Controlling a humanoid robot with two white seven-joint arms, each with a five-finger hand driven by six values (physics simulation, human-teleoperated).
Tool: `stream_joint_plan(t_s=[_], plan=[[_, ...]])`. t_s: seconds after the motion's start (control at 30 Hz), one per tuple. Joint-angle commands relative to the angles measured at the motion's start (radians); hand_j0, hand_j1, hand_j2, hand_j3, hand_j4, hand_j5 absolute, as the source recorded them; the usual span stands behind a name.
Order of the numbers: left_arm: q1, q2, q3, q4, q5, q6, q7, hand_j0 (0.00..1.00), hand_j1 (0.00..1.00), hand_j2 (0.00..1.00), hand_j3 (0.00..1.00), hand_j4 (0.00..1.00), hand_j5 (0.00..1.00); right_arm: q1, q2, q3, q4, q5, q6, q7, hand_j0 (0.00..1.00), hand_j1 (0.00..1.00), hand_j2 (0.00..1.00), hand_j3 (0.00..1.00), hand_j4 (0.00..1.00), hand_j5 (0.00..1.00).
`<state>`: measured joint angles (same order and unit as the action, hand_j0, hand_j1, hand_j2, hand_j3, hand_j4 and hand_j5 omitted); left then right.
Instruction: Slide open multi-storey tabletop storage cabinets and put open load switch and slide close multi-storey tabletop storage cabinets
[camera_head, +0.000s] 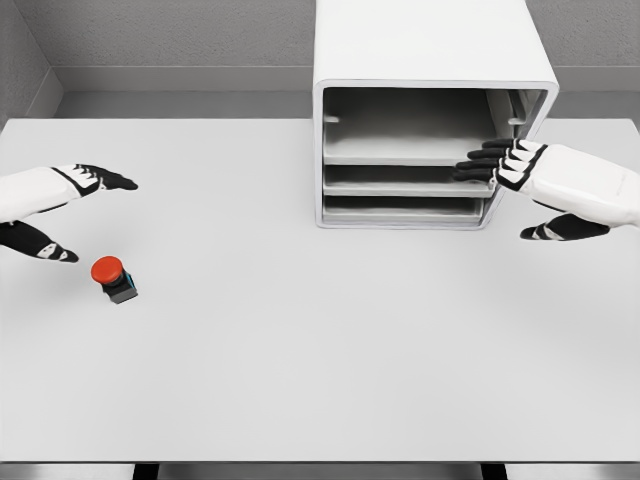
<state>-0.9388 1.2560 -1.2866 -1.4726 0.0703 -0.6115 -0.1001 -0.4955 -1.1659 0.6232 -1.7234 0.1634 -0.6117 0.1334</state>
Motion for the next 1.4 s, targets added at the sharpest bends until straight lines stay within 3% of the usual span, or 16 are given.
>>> stream_joint_plan(t_s=[0.0, 0.27, 0.43, 0.5, 0.83, 1.0, 1.13, 1.37], plan=[[0.000, -0.003, 0.004, -0.002, 0.006, 0.001, 0.000, 1.00, 1.00, 1.00, 1.00, 1.00, 1.00, 0.000, -0.006, 0.000, -0.002, -0.007, 0.001, -0.001, 1.00, 1.00, 1.00, 1.00, 1.00, 1.00], [0.040, 0.000, -0.007, 0.003, -0.063, 0.001, 0.007, 1.00, 1.00, 1.00, 1.00, 1.00, 1.00, -0.044, 0.025, 0.007, -0.001, -0.005, 0.001, -0.020, 1.00, 1.00, 1.00, 1.00, 1.00, 1.00], [0.060, 0.000, -0.007, -0.002, -0.063, 0.001, 0.008, 1.00, 1.00, 1.00, 1.00, 1.00, 1.00, -0.123, 0.058, 0.133, -0.002, -0.005, 0.001, -0.012, 1.00, 1.00, 1.00, 1.00, 1.00, 1.00], [0.071, -0.003, -0.007, -0.003, -0.063, 0.001, 0.008, 1.00, 1.00, 1.00, 1.00, 1.00, 1.00, -0.137, 0.081, 0.136, -0.001, -0.007, 0.001, -0.020, 1.00, 1.00, 1.00, 1.00, 1.00, 1.00], [0.097, -0.027, -0.007, -0.011, -0.060, 0.001, 0.008, 1.00, 1.00, 1.00, 1.00, 1.00, 1.00, -0.138, 0.192, 0.132, 0.010, -0.013, 0.001, -0.058, 1.00, 1.00, 1.00, 1.00, 1.00, 1.00], [0.115, -0.052, -0.008, -0.011, -0.061, 0.001, 0.008, 1.00, 1.00, 1.00, 1.00, 1.00, 1.00, -0.138, 0.192, 0.127, 0.042, -0.031, 0.001, -0.023, 1.00, 1.00, 1.00, 1.00, 1.00, 1.00], [0.129, -0.053, -0.008, -0.006, -0.061, 0.001, 0.005, 0.93, 0.93, 0.93, 0.93, 0.93, 0.93, -0.161, 0.195, 0.107, 0.097, -0.035, 0.001, 0.060, 1.00, 1.00, 1.00, 1.00, 1.00, 1.00], [0.138, -0.046, -0.010, 0.011, -0.063, 0.001, 0.005, 0.82, 0.82, 0.82, 0.82, 0.82, 0.82, -0.170, 0.275, 0.115, 0.077, -0.059, 0.001, 0.098, 1.00, 1.00, 1.00, 1.00, 1.00, 1.00]])
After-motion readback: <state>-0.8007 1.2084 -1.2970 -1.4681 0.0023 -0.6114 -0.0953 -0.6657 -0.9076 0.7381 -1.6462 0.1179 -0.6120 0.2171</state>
